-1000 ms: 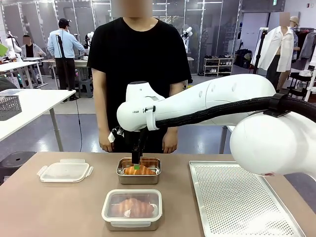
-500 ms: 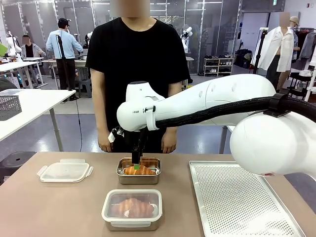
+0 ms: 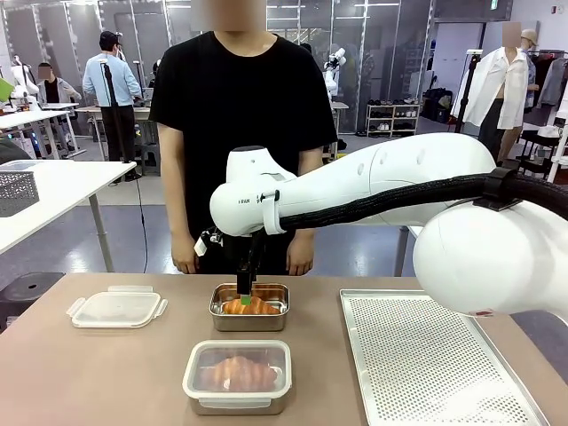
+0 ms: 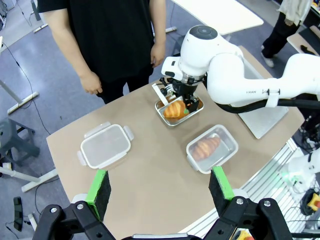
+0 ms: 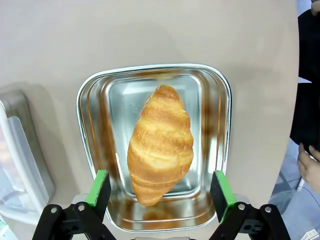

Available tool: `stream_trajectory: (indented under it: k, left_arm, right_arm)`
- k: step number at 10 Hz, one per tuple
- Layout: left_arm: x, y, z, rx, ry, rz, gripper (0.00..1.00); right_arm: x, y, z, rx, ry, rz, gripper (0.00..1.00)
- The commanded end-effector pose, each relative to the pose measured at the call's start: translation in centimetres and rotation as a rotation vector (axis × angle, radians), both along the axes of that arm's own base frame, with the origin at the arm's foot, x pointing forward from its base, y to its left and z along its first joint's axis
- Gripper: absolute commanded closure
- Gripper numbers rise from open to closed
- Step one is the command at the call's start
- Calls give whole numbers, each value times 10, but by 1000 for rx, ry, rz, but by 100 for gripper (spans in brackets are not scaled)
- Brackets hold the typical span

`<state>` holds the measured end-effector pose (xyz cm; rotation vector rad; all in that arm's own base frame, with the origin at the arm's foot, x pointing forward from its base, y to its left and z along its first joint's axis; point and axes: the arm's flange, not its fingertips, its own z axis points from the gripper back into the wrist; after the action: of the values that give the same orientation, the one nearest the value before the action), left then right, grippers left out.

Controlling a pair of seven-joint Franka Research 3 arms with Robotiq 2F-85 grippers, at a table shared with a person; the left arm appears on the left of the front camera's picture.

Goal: Place the bread into the airtight container.
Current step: Pick up a Butter Roll and place it into an empty Airtight Container.

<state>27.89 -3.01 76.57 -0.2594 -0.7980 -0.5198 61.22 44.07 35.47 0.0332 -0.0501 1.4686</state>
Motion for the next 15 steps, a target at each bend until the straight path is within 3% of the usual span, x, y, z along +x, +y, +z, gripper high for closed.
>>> stream_trajectory:
  k: [1, 4, 7, 11, 15]
  left_arm:
    - [0, 1, 1, 4, -1, -10, 0]
    - [0, 1, 1, 4, -1, -10, 0]
    - [0, 1, 1, 4, -1, -10, 0]
    - [0, 1, 1, 4, -1, -10, 0]
    - [0, 1, 1, 4, -1, -10, 0]
  right_arm:
    - [0, 0, 0, 0, 0, 0, 0]
    - [-2, -95, 59, 103, 60, -140, 0]
    - [-26, -208, 127, 231, 18, -307, 0]
    - [-109, -348, 231, 284, -148, -588, 0]
    - [-221, -426, 333, 398, -299, -818, 0]
